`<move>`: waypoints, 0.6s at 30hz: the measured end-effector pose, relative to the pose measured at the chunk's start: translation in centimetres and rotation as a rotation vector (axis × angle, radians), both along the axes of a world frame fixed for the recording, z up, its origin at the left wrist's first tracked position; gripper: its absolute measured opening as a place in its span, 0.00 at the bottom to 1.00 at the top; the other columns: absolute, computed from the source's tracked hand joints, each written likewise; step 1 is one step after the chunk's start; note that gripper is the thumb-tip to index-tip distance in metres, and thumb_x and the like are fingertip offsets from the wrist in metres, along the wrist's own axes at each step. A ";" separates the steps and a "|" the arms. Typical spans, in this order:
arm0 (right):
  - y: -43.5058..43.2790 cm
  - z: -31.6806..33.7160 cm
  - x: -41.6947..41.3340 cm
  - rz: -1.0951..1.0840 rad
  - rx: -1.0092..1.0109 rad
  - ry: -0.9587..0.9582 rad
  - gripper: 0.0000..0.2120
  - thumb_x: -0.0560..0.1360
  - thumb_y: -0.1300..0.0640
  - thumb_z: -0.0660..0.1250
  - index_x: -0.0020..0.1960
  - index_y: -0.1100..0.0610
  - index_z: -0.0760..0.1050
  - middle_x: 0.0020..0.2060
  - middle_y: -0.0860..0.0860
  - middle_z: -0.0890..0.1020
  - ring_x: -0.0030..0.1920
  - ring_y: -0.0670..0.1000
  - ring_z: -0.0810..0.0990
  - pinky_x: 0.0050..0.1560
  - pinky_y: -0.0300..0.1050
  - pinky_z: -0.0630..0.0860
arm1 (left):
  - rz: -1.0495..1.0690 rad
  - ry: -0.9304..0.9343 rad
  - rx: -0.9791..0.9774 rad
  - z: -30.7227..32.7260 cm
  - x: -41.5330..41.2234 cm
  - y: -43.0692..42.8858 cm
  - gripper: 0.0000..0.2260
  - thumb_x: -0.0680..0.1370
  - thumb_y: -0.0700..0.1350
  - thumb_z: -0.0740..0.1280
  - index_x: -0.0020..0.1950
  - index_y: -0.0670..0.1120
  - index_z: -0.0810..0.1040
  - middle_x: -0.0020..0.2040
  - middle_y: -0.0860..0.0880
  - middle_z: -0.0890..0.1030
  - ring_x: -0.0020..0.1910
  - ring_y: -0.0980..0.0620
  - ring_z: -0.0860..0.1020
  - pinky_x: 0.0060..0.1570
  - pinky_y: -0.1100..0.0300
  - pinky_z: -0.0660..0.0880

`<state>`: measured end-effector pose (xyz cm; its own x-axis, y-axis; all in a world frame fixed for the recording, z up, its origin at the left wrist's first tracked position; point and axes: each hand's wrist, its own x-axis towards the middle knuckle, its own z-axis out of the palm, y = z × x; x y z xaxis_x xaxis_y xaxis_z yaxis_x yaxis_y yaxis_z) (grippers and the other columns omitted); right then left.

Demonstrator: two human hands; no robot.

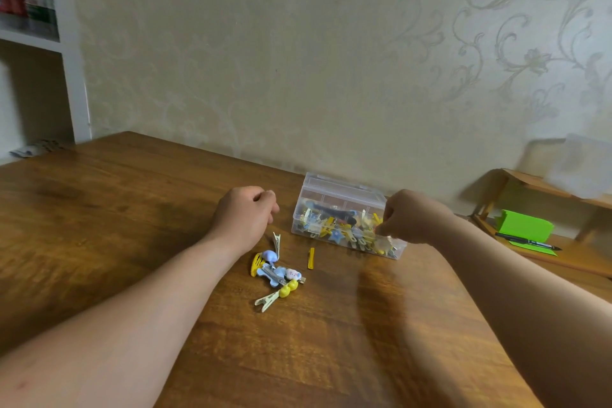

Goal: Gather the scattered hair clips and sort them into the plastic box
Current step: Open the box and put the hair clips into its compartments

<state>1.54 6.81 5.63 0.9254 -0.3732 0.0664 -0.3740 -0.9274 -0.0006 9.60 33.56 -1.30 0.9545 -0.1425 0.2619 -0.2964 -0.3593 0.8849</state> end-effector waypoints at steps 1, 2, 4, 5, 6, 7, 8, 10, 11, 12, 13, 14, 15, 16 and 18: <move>0.1 -0.1 0.0 -0.002 -0.009 -0.023 0.10 0.76 0.48 0.76 0.45 0.54 0.82 0.40 0.50 0.85 0.43 0.52 0.85 0.45 0.49 0.84 | -0.001 -0.001 -0.001 0.0 0.0 0.0 0.17 0.87 0.49 0.61 0.45 0.47 0.85 0.39 0.48 0.84 0.43 0.51 0.81 0.40 0.57 0.70; 0.1 -0.2 -0.1 -0.003 -0.015 -0.054 0.09 0.76 0.48 0.75 0.45 0.53 0.81 0.39 0.50 0.85 0.42 0.52 0.85 0.42 0.48 0.83 | -0.003 -0.003 0.001 0.0 0.0 0.0 0.17 0.87 0.49 0.61 0.45 0.46 0.85 0.39 0.47 0.84 0.43 0.51 0.81 0.40 0.57 0.70; 0.4 -0.5 -0.4 -0.002 -0.018 -0.133 0.08 0.78 0.48 0.73 0.44 0.51 0.79 0.37 0.48 0.83 0.39 0.50 0.83 0.35 0.45 0.78 | -0.004 -0.002 0.004 0.0 0.0 -0.1 0.17 0.87 0.49 0.61 0.45 0.47 0.85 0.40 0.47 0.84 0.43 0.51 0.81 0.40 0.57 0.71; 0.7 -0.6 -0.6 -0.002 -0.019 -0.185 0.08 0.79 0.48 0.72 0.43 0.50 0.78 0.37 0.47 0.82 0.37 0.49 0.81 0.33 0.43 0.76 | -0.004 -0.002 0.004 -0.1 0.0 0.0 0.17 0.87 0.49 0.61 0.45 0.47 0.85 0.39 0.47 0.84 0.43 0.51 0.81 0.40 0.57 0.71; 1.1 -0.6 -0.8 0.003 -0.013 -0.249 0.08 0.79 0.48 0.71 0.44 0.49 0.77 0.36 0.46 0.82 0.36 0.49 0.80 0.32 0.42 0.74 | -0.005 -0.001 0.000 -0.1 0.0 0.0 0.17 0.87 0.49 0.61 0.45 0.47 0.85 0.39 0.48 0.84 0.43 0.51 0.81 0.40 0.57 0.71; 1.6 -0.7 -1.0 0.011 0.007 -0.319 0.08 0.79 0.48 0.70 0.44 0.49 0.77 0.36 0.46 0.81 0.36 0.48 0.79 0.32 0.43 0.75 | -0.006 -0.001 -0.004 -0.1 0.0 0.0 0.17 0.87 0.49 0.61 0.44 0.47 0.85 0.39 0.48 0.84 0.43 0.51 0.81 0.40 0.57 0.71; 2.2 -0.7 -1.2 0.025 0.041 -0.388 0.07 0.80 0.48 0.70 0.44 0.48 0.77 0.36 0.45 0.81 0.36 0.49 0.79 0.34 0.44 0.77 | -0.005 -0.001 -0.006 -0.1 -0.1 0.0 0.17 0.87 0.49 0.61 0.44 0.47 0.85 0.39 0.48 0.84 0.43 0.51 0.81 0.40 0.58 0.71; 3.7 -0.9 -1.6 0.060 0.143 -0.510 0.07 0.79 0.47 0.69 0.45 0.48 0.77 0.36 0.45 0.81 0.38 0.49 0.80 0.39 0.48 0.80 | -0.001 -0.003 -0.001 0.0 -0.1 0.0 0.17 0.87 0.49 0.61 0.44 0.47 0.85 0.39 0.48 0.84 0.43 0.51 0.81 0.40 0.58 0.70; 4.6 -1.1 -1.7 0.081 0.204 -0.562 0.07 0.79 0.47 0.70 0.44 0.48 0.77 0.36 0.45 0.82 0.39 0.50 0.81 0.40 0.49 0.80 | 0.000 -0.004 0.003 0.0 -0.2 -0.1 0.17 0.87 0.49 0.61 0.44 0.47 0.85 0.39 0.48 0.84 0.43 0.52 0.81 0.40 0.58 0.70; 5.4 -1.3 -1.8 0.108 0.269 -0.610 0.07 0.79 0.48 0.70 0.44 0.48 0.77 0.36 0.44 0.82 0.39 0.50 0.81 0.41 0.50 0.80 | 0.001 -0.005 0.007 0.0 -0.2 -0.1 0.17 0.87 0.49 0.61 0.44 0.47 0.85 0.39 0.48 0.84 0.43 0.52 0.81 0.40 0.58 0.70; 6.3 -1.6 -1.8 0.136 0.332 -0.651 0.07 0.78 0.48 0.70 0.44 0.48 0.78 0.36 0.44 0.82 0.40 0.48 0.81 0.42 0.50 0.81 | 0.001 -0.005 0.009 0.0 -0.2 -0.1 0.17 0.87 0.49 0.61 0.44 0.47 0.86 0.39 0.48 0.84 0.43 0.52 0.81 0.40 0.58 0.70; 7.1 -2.0 -1.9 0.161 0.388 -0.683 0.06 0.78 0.48 0.71 0.44 0.49 0.79 0.36 0.44 0.82 0.39 0.46 0.80 0.43 0.47 0.80 | 0.001 -0.004 0.010 0.1 -0.2 0.0 0.17 0.87 0.49 0.61 0.44 0.47 0.86 0.39 0.49 0.84 0.43 0.52 0.81 0.40 0.58 0.71; 8.0 -2.5 -1.9 0.179 0.437 -0.697 0.06 0.79 0.48 0.71 0.45 0.49 0.80 0.36 0.44 0.82 0.38 0.44 0.79 0.42 0.40 0.78 | 0.002 -0.003 0.010 0.1 -0.2 0.0 0.17 0.87 0.49 0.61 0.44 0.47 0.86 0.39 0.49 0.84 0.43 0.52 0.81 0.41 0.58 0.72; 8.8 -3.1 -2.0 0.200 0.482 -0.701 0.06 0.79 0.49 0.71 0.45 0.49 0.81 0.36 0.44 0.83 0.38 0.42 0.79 0.38 0.34 0.74 | 0.004 -0.001 0.010 0.1 -0.2 0.0 0.17 0.86 0.49 0.62 0.44 0.47 0.86 0.39 0.49 0.84 0.43 0.53 0.81 0.41 0.58 0.72; 10.0 -4.4 -2.0 0.269 0.552 -0.687 0.06 0.81 0.49 0.71 0.48 0.49 0.83 0.38 0.43 0.84 0.39 0.41 0.80 0.38 0.36 0.72 | 0.005 -0.001 0.016 0.0 -0.3 0.0 0.17 0.87 0.49 0.61 0.44 0.47 0.86 0.39 0.49 0.84 0.43 0.53 0.81 0.41 0.58 0.72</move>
